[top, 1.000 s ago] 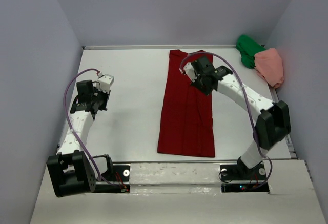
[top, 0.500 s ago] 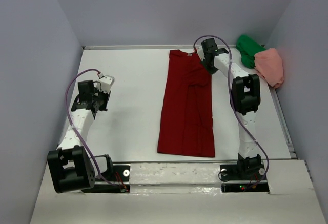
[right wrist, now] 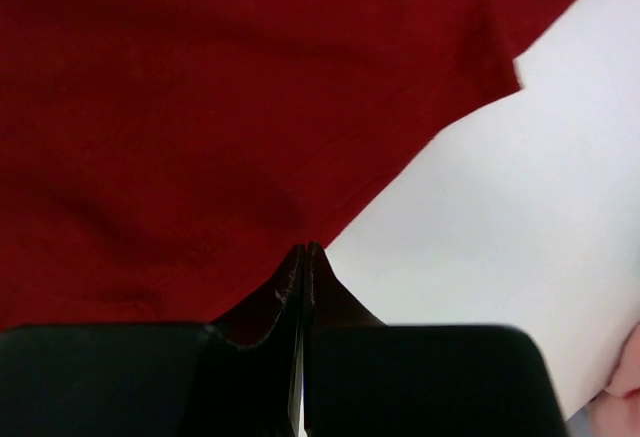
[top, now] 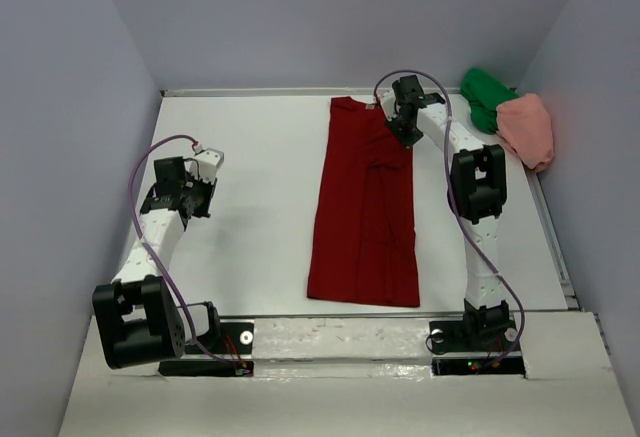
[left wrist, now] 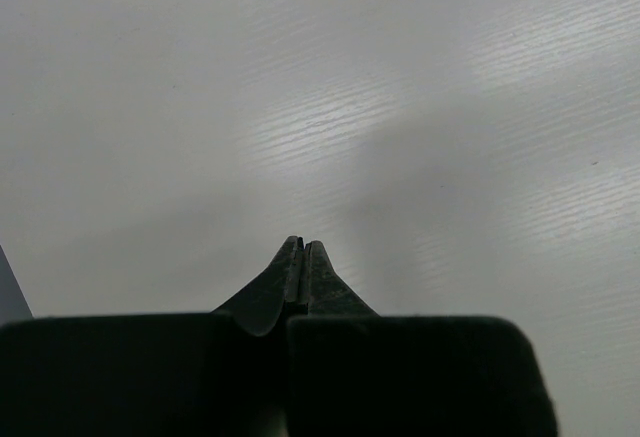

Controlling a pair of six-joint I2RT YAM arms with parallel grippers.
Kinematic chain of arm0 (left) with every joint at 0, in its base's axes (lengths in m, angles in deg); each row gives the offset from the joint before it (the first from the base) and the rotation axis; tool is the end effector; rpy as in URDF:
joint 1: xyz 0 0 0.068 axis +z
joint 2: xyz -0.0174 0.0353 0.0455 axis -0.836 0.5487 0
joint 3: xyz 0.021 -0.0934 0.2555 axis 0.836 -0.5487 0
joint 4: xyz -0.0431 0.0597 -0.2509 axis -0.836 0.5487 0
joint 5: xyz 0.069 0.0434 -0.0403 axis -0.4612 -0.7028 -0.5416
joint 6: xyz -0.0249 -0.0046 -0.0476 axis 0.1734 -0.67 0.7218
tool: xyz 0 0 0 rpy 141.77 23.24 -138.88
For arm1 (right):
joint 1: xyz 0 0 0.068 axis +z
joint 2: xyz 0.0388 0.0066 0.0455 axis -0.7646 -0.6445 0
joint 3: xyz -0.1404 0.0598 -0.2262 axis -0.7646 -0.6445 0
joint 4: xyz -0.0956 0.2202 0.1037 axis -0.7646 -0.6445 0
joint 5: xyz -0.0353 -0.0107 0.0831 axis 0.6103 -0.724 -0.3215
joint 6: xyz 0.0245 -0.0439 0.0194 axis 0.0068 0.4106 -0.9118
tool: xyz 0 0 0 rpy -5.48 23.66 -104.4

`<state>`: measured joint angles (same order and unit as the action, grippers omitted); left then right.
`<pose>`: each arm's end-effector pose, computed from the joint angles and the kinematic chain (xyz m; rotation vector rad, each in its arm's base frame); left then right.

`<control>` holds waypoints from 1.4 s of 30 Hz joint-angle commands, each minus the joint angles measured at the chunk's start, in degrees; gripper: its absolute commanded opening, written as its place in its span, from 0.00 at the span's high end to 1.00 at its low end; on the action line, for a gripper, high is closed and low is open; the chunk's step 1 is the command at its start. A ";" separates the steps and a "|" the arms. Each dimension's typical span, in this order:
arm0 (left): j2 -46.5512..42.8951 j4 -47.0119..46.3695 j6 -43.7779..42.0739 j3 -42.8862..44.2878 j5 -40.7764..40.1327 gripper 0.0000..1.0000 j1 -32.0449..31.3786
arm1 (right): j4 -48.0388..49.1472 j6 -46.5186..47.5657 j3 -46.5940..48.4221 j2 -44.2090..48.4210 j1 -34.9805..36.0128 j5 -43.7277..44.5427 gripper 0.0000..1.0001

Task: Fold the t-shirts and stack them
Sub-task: Rotate the tshirt 90 degrees

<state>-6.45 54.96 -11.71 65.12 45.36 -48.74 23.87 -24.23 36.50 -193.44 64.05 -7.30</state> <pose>0.2526 0.0265 0.2349 0.5291 2.1898 0.0512 0.4946 0.1197 0.2003 -0.8786 2.5071 -0.2648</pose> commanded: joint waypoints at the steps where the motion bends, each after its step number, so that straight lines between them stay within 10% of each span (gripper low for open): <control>1: 0.22 -0.59 -0.12 0.76 0.15 1.00 0.01 | -2.10 -0.35 -0.70 0.47 -0.11 -3.61 1.00; 28: 2.86 -0.24 -0.47 1.03 -0.11 1.00 -0.34 | -9.31 2.02 19.51 -15.35 -0.11 -3.97 1.00; 42: 4.62 -0.33 -0.12 1.03 -2.13 1.00 -0.43 | 4.57 7.37 25.85 -19.05 2.08 -2.91 1.00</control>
<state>-1.95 54.96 -11.71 65.14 44.01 -49.13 20.81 -19.22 60.52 -210.42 64.70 -10.68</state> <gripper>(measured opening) 0.014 0.009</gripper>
